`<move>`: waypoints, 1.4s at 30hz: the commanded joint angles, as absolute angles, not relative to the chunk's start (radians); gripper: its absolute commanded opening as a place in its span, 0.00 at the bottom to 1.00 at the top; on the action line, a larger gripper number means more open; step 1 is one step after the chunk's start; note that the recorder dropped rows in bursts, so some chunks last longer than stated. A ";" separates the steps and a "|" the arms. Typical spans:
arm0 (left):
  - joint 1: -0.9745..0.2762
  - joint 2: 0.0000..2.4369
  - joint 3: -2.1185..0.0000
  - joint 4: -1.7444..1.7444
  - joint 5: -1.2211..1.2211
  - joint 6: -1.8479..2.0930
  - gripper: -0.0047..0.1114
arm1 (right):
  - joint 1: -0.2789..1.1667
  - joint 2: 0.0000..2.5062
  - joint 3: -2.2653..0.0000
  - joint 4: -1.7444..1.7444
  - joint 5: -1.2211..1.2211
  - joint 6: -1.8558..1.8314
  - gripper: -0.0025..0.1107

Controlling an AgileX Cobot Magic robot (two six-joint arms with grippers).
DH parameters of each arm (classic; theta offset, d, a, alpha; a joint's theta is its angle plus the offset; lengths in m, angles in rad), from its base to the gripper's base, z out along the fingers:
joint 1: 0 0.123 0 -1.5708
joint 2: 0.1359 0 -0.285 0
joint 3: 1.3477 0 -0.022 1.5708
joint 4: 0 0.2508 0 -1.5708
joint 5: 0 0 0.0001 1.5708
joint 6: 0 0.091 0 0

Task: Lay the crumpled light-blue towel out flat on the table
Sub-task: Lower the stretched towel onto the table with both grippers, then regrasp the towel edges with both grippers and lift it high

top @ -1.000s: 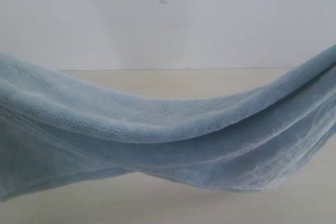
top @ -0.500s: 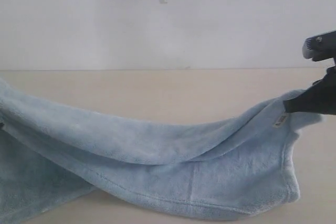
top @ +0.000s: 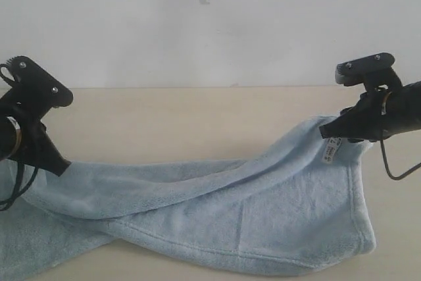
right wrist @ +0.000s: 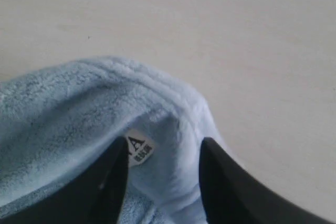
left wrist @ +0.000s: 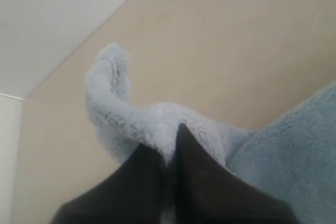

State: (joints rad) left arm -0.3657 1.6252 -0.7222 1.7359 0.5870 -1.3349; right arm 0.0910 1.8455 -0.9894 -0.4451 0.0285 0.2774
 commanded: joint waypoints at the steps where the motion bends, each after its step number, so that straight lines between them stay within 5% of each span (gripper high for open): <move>1: -0.352 1.685 -0.754 1.744 0.599 -1.400 0.07 | 0.090 1.836 -1.034 -0.422 0.092 0.291 0.49; 9: -0.264 1.700 -0.757 1.697 0.406 -1.516 0.07 | 0.090 1.705 -1.208 -0.347 0.701 0.301 0.56; 14: -0.248 1.690 -0.768 1.701 0.277 -1.524 0.07 | 0.090 1.686 -1.150 0.082 0.909 -0.106 0.56; 20: -0.248 1.623 -0.766 1.697 0.198 -1.531 0.07 | 0.090 1.686 -0.988 0.255 0.926 -0.233 0.56; 31: -0.248 1.599 -0.766 1.672 0.132 -1.533 0.07 | 0.090 1.686 -0.738 0.542 0.590 -0.585 0.55; 34: -0.248 1.599 -0.766 1.672 0.132 -1.533 0.07 | 0.090 1.686 -0.738 0.706 0.650 -0.760 0.34; 36: -0.248 1.589 -0.756 1.672 0.132 -1.533 0.07 | 0.090 1.684 -0.764 0.713 0.705 -0.748 0.03; 42: -0.248 1.275 -0.703 1.551 0.270 -1.514 0.07 | 0.090 1.403 -0.854 0.708 0.944 -0.700 0.02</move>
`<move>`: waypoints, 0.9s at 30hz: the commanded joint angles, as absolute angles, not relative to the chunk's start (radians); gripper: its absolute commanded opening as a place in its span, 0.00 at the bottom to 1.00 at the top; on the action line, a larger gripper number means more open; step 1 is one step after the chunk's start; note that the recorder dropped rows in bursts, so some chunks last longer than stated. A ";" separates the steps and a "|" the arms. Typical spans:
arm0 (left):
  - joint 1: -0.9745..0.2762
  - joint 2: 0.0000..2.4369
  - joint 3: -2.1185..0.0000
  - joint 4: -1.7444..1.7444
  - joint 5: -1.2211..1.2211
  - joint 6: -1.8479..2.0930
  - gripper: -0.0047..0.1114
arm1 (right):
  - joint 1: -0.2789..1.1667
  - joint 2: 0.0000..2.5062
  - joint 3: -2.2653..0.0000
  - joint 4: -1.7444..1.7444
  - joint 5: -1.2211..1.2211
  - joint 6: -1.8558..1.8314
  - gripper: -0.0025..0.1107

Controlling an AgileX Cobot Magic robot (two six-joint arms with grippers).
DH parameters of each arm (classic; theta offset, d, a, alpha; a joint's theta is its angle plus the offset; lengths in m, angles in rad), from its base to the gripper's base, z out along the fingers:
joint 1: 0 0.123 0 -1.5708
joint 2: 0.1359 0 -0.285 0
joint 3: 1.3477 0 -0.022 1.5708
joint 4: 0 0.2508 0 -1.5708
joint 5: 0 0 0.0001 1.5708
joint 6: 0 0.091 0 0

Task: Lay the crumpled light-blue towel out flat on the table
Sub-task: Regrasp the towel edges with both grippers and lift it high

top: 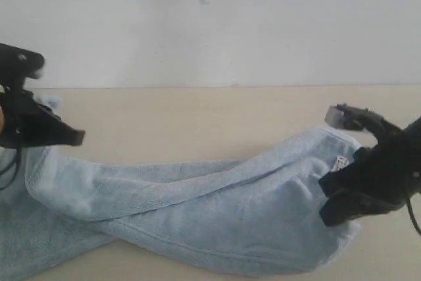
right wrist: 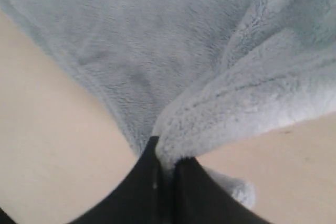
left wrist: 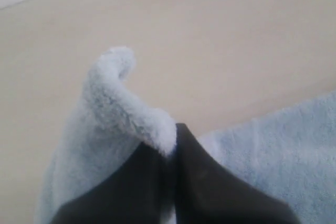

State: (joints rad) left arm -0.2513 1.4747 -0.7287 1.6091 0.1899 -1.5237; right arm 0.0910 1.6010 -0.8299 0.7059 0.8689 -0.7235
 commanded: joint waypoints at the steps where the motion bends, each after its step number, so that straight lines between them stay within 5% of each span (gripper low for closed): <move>1: -0.248 1.141 -0.688 1.551 0.278 -1.498 0.07 | 0.090 1.275 -0.854 0.702 0.921 -0.662 0.02; 8: -0.248 0.592 -0.674 1.549 0.281 -1.356 0.07 | 0.090 0.649 -0.854 0.359 0.656 -0.237 0.02; 13: -0.248 0.508 -0.674 1.483 0.287 -1.237 0.07 | 0.090 0.498 -0.871 0.198 0.683 -0.133 0.02; 19: -0.248 0.600 -0.661 1.413 0.327 -1.164 0.07 | 0.090 0.559 -0.844 -0.025 0.691 -0.065 0.02; 27: -0.248 1.140 -0.616 1.320 0.387 -1.150 0.07 | 0.090 1.028 -0.778 -0.255 0.644 0.201 0.02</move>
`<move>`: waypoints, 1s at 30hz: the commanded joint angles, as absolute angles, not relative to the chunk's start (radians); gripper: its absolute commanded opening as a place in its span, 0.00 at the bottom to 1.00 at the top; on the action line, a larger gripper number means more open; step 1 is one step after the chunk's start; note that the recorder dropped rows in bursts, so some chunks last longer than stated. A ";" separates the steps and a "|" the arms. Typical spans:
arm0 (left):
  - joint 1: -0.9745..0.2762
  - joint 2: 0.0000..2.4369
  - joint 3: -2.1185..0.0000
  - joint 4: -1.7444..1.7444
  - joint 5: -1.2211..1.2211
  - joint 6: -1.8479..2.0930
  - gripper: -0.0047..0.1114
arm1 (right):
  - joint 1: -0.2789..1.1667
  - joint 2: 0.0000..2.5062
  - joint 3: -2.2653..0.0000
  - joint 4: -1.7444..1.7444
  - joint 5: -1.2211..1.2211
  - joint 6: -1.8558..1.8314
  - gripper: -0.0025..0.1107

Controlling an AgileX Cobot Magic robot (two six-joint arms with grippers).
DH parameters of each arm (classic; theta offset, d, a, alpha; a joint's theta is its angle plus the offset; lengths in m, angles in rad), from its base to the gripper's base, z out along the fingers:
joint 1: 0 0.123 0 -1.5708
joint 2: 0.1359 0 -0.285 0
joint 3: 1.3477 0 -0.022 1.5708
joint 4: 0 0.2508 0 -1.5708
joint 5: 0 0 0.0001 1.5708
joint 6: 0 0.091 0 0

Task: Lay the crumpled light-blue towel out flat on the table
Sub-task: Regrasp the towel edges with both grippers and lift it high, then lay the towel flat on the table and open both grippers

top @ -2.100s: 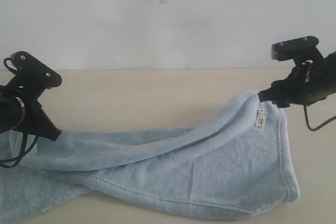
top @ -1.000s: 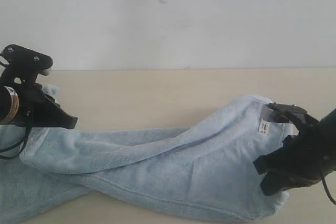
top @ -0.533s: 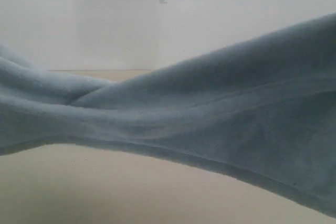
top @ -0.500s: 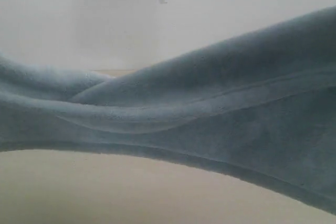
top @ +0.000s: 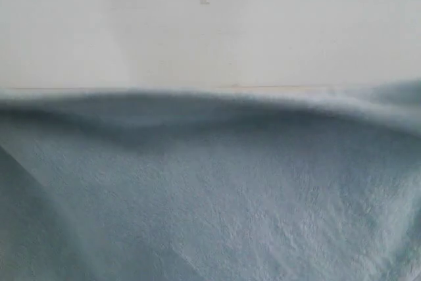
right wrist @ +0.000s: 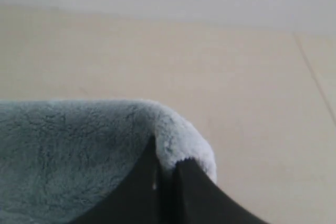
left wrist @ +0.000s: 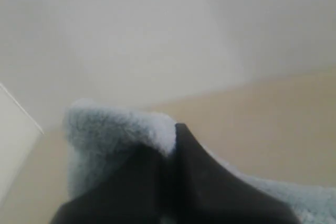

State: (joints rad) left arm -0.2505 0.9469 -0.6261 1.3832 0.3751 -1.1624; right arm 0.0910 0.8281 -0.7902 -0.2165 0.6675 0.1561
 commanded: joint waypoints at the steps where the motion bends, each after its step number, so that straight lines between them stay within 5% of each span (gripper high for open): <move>1: -0.248 1.179 -0.616 1.328 0.366 -1.150 0.07 | 0.090 1.075 -0.778 -0.274 0.620 0.201 0.02; 8: -0.248 1.487 -0.679 1.503 0.164 -1.166 0.07 | 0.090 1.366 -0.778 -0.319 0.495 0.229 0.02; 21: -0.248 1.742 -0.811 1.500 0.259 -1.226 0.07 | 0.088 1.617 -0.778 -0.324 0.265 0.244 0.02; 30: -0.248 1.746 -0.825 1.500 0.268 -1.270 0.11 | 0.005 1.621 -0.778 -0.324 0.259 0.326 0.19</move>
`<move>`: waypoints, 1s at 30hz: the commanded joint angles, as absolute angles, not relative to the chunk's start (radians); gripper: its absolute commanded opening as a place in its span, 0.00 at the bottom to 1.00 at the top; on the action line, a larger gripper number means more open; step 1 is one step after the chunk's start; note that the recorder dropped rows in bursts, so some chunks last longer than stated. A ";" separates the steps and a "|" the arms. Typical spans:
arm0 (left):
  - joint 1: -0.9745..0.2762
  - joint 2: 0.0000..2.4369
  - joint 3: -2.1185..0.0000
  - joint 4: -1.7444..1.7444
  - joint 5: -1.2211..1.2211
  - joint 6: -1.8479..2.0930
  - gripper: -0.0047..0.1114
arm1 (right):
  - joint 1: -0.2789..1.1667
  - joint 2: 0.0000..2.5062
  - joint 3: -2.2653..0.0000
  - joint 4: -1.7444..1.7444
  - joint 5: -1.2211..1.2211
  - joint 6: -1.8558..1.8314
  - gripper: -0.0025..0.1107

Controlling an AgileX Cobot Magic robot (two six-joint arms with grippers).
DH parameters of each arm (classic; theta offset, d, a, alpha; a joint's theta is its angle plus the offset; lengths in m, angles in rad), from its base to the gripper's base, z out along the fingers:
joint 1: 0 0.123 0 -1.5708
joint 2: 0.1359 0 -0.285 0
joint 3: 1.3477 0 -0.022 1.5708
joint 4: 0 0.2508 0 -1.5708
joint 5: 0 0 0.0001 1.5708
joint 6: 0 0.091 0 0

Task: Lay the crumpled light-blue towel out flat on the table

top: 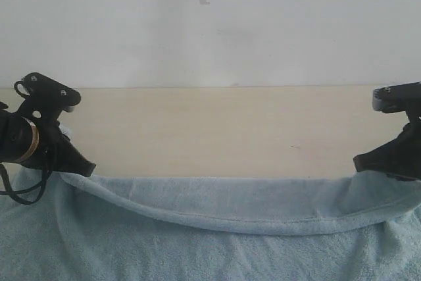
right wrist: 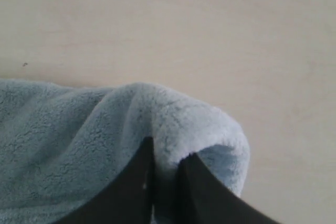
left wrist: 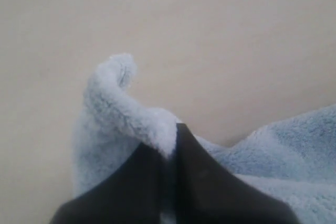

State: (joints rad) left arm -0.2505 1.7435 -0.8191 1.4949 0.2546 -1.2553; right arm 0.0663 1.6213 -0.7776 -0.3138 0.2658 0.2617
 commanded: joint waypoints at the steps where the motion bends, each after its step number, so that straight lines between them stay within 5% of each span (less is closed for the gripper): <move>1: -0.248 1.746 -0.825 1.500 0.268 -1.270 0.15 | -0.021 1.621 -0.778 -0.324 0.259 0.360 0.22; 8: -0.248 1.746 -0.826 1.500 0.270 -1.278 0.57 | -0.070 1.621 -0.778 -0.308 0.236 0.417 0.33; 11: -0.248 1.746 -0.832 1.500 0.273 -1.295 0.66 | -0.070 1.621 -0.778 -0.300 0.230 0.417 0.42; 15: -0.248 1.732 -0.859 1.500 0.293 -1.321 0.67 | -0.070 1.621 -0.778 -0.300 0.225 0.417 0.50; 25: -0.248 1.533 -0.916 1.308 0.464 -1.354 0.64 | -0.070 1.518 -0.782 -0.233 0.207 0.420 0.50; 30: -0.251 1.491 -0.897 0.802 0.464 -0.739 0.33 | -0.070 1.426 -0.780 -0.233 0.336 0.397 0.50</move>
State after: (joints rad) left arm -0.2488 1.4983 -0.9110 1.0652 0.4305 -1.0380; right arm -0.0621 1.4690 -0.7776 -0.2351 0.2604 0.4201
